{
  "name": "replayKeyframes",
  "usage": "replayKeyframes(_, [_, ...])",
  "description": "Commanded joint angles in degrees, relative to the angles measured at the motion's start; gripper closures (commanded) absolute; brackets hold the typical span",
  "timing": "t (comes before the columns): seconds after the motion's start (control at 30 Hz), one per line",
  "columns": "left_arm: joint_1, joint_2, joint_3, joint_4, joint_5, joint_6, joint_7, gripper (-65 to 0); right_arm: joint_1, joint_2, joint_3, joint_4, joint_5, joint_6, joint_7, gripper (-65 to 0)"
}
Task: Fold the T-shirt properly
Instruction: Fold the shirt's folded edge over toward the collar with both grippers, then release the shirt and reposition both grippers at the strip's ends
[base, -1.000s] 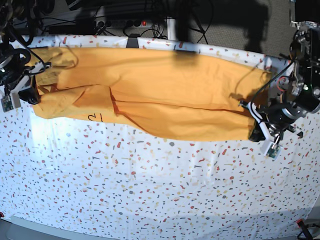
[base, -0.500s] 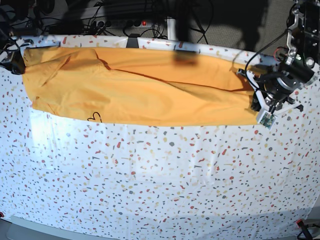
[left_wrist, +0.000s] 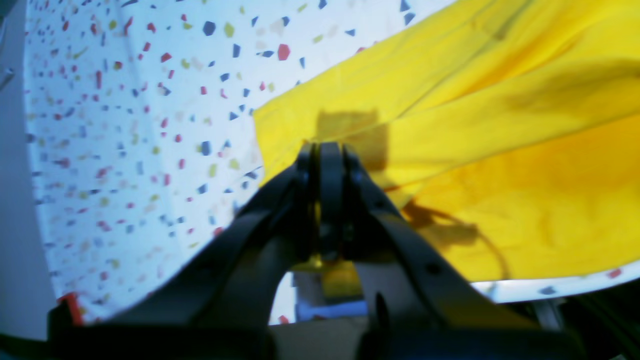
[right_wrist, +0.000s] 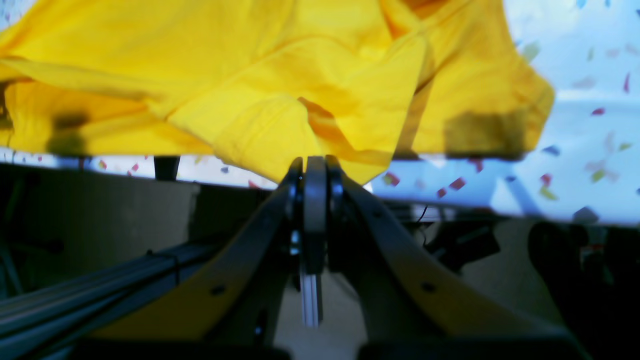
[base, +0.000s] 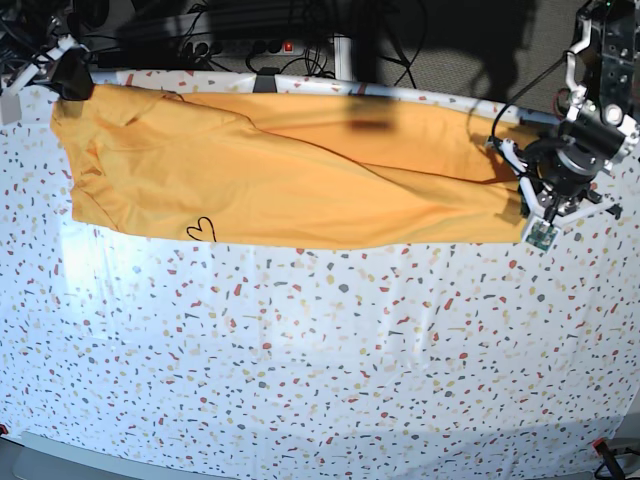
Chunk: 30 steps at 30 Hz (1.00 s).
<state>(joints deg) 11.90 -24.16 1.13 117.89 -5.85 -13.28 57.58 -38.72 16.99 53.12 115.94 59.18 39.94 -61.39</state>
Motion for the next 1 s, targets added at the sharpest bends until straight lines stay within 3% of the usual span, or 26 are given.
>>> replayKeyframes(0.0, [-0.61,-0.76,-0.35,1.07,0.22,0.46,-2.01,0.0,0.26,0.87,0.52,0.94,1.05,0.06,2.05,0.0])
replayKeyframes(0.13, [-0.63,-0.76,-0.35,1.01,0.24,0.46,-6.86,0.0,5.31,0.94,0.50,0.94,1.07,0.06,3.32,0.0])
replayKeyframes(0.33, [-0.61,-0.76,-0.35,0.92,0.26,0.44,-9.40,0.0,16.04,0.94,0.44,0.52,0.04,0.06,2.78,0.0])
replayKeyframes(0.57, [-0.61,-0.76,-0.35,0.92,0.26,0.46,-11.02,0.0,24.17,0.94,-4.39,-5.75,-8.63,0.06,4.87,0.0])
replayKeyframes(0.73, [-0.61,-0.76,-0.35,0.46,0.26,0.46,-11.23,0.0,28.92,0.96,-11.19,-14.82,-20.02,0.06,10.60,0.0])
replayKeyframes(0.97, [-0.63,-0.76,-0.35,-9.66,0.35,0.46,-13.25,0.0,33.64,0.98,-15.32,-24.06,-31.85,0.06,15.17,0.0])
